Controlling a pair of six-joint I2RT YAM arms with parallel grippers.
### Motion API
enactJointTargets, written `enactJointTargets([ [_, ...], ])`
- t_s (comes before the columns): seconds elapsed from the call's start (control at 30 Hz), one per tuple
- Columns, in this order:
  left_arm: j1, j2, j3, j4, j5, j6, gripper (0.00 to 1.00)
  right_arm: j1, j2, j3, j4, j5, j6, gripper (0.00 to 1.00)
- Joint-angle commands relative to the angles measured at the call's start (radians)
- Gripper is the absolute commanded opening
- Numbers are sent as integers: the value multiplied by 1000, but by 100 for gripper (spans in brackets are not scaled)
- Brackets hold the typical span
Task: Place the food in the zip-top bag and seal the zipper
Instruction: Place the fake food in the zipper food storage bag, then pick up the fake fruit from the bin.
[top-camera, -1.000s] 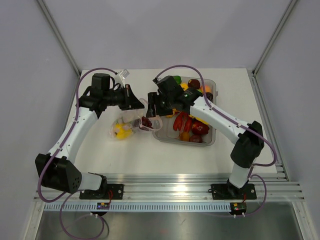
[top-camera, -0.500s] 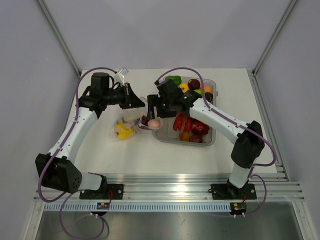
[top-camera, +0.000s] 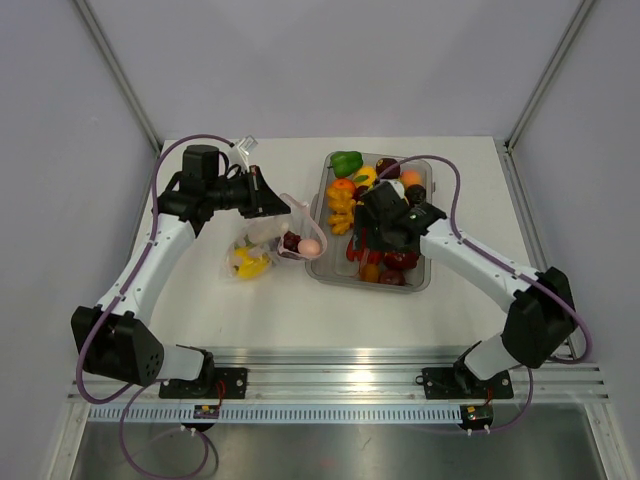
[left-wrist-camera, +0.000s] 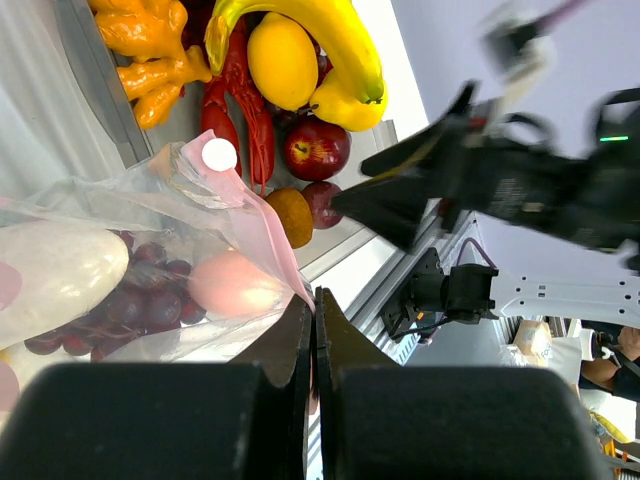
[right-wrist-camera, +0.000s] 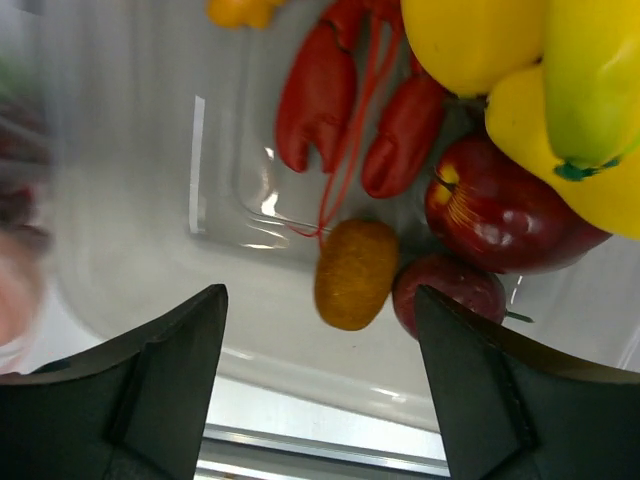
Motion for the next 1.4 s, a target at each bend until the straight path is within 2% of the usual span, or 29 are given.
enactJointTargets([
  [0.0,1,-5,5,75,28,-14,0,2,70,-54,-8,79,40,84],
  [0.13,1,-5,9,62,27,-6,0,3,104,-68,30,47,38,84],
  [0.43,1,-8,3,52,16,-2,0,3,210,-100,100,-10,37,75],
  [0.63,1,-2,11,51,10,0,0,6,234,-103,109,-24,29,73],
  [0.77,1,7,15,55,10,-3,0,9,230,-94,101,-22,14,60],
  [0.8,1,9,17,54,10,-3,0,9,219,-91,94,-22,12,51],
  [0.9,1,12,21,48,10,2,0,9,169,-72,68,-15,11,38],
  [1.1,1,17,23,49,7,2,0,9,67,-5,9,16,-9,35],
  [1.37,1,12,20,43,4,9,0,11,18,151,-2,-40,-32,32],
])
